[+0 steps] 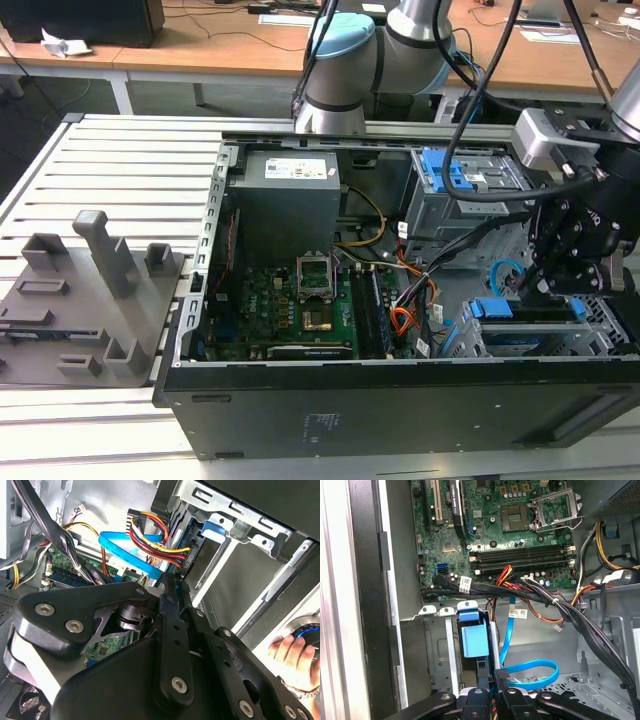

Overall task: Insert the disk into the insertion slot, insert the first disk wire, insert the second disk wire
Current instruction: 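Insert the second disk wire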

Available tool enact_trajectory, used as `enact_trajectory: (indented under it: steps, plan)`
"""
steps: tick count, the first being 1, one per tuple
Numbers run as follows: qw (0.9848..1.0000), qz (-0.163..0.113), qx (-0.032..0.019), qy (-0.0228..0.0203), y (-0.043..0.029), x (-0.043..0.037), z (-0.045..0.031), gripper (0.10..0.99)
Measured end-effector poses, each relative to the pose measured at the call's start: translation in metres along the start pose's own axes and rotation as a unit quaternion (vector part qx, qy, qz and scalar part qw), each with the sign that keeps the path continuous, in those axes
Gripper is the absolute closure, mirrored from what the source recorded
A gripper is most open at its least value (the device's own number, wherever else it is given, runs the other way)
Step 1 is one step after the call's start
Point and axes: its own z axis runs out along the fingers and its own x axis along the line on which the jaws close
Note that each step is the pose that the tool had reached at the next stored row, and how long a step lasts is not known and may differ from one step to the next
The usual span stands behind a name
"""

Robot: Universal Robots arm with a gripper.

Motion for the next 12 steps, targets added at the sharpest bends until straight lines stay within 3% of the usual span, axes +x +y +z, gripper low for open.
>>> enact_trajectory:
  steps: [12]
  plan:
    - [1.0, -0.002, -0.0001, 0.0003, -0.0019, 0.0044, 0.0042, 0.922]
